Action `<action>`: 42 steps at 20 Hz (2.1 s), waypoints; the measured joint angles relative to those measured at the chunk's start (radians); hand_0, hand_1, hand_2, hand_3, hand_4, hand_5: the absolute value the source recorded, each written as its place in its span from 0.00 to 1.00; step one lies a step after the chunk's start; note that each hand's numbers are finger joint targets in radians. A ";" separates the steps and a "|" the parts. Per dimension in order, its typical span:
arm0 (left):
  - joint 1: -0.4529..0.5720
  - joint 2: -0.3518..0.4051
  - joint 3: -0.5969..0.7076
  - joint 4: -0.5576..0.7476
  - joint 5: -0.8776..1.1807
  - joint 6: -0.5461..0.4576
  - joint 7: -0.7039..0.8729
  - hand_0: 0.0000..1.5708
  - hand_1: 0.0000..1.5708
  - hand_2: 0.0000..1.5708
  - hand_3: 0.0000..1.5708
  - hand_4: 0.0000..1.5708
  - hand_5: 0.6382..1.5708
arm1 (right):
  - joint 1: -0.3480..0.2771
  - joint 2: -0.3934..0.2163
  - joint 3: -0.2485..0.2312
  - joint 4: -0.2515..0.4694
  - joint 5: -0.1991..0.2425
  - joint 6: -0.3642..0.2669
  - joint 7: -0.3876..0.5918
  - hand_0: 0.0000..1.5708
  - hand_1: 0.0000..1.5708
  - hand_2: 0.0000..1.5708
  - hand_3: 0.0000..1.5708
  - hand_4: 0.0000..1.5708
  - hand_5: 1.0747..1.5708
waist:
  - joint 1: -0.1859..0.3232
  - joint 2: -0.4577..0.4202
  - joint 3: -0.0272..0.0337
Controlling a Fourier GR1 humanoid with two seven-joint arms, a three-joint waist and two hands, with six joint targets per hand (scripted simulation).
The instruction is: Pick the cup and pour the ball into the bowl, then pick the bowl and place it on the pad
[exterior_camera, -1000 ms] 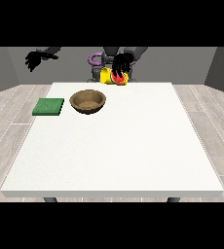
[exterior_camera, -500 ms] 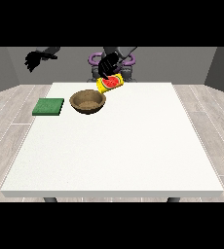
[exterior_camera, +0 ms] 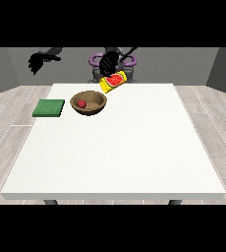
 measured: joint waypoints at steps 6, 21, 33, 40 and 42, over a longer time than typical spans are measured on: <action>0.072 0.008 0.308 -0.123 0.291 0.179 0.046 0.75 0.75 0.92 0.81 0.93 0.57 | 0.011 0.021 -0.015 0.000 -0.003 -0.057 0.026 0.00 0.00 0.00 0.00 0.16 0.99 | 0.081 0.007 -0.0082; 0.475 -0.048 0.678 -0.538 1.282 0.307 -0.348 0.00 0.00 0.00 0.00 0.00 0.99 | -0.064 0.183 0.033 -0.061 0.039 -0.237 0.007 0.00 0.00 0.00 0.00 0.19 1.00 | 0.154 0.182 -0.0111; 0.622 0.035 0.767 -0.659 1.499 0.040 -0.583 0.00 0.00 0.00 0.00 0.00 0.99 | -0.171 0.241 0.018 0.099 0.054 -0.382 -0.070 0.00 0.00 0.00 0.00 0.16 0.99 | 0.229 0.227 -0.0006; 0.644 0.064 0.803 -0.706 1.515 -0.003 -0.579 0.00 0.00 0.00 0.00 0.00 0.99 | -0.234 0.218 0.013 0.252 0.048 -0.379 -0.151 0.00 0.00 0.00 0.00 0.06 0.99 | 0.215 0.244 0.0001; 0.647 0.067 0.806 -0.726 1.515 -0.009 -0.585 0.00 0.00 0.00 0.00 0.00 0.99 | -0.239 0.219 0.013 0.296 0.051 -0.374 -0.200 0.00 0.00 0.00 0.00 0.09 0.99 | 0.221 0.263 0.0001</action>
